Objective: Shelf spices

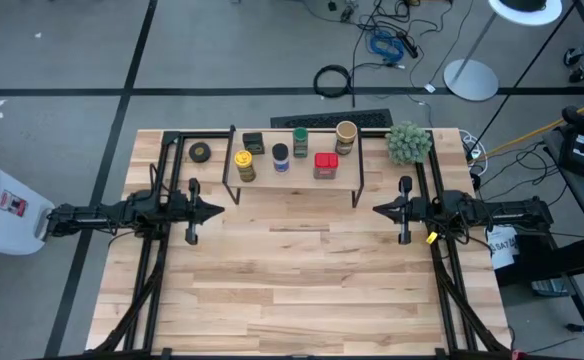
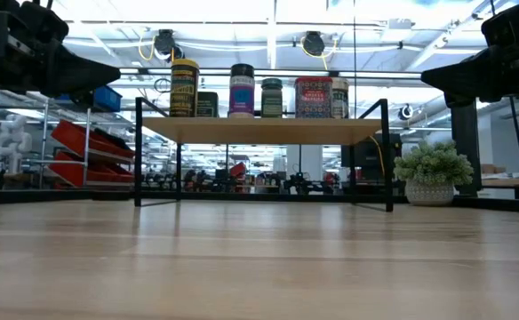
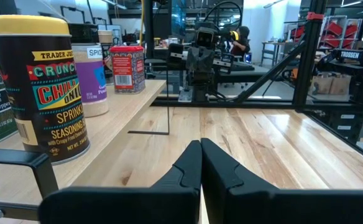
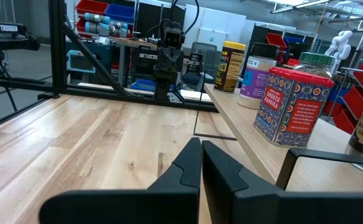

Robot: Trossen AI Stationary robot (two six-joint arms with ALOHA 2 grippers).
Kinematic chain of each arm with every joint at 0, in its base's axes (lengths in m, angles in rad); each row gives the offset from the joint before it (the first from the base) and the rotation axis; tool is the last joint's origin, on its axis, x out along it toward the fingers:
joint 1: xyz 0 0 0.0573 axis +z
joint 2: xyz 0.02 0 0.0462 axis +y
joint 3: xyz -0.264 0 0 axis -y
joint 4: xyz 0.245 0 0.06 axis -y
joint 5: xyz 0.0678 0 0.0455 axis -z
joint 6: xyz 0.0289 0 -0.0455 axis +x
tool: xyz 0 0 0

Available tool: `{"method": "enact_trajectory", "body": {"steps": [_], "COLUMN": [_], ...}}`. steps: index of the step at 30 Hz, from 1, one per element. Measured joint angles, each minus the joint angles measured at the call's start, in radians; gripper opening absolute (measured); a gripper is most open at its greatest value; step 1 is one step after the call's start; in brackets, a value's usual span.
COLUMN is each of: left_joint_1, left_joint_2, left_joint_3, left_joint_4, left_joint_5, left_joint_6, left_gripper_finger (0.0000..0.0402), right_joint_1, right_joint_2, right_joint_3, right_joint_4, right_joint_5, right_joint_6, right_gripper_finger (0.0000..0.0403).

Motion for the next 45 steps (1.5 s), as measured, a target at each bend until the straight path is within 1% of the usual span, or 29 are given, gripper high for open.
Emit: {"method": "enact_trajectory", "body": {"steps": [3,45], "left_joint_1": [0.000,0.000], "left_joint_2": [0.000,0.000], "left_joint_3": [0.000,0.009], "left_joint_4": [0.000,0.013], "left_joint_5": [0.000,-0.010], "left_joint_6": [0.017,0.013], "left_gripper_finger": [0.0004,0.0004], "right_joint_1": [0.000,0.000], "right_joint_2": [0.000,0.000], "right_joint_3": [0.000,0.000], "right_joint_4": [0.000,0.000], "right_joint_5": [0.000,0.000], "right_joint_6": [0.000,0.000], "right_gripper_finger": [0.0000,0.0000]}}
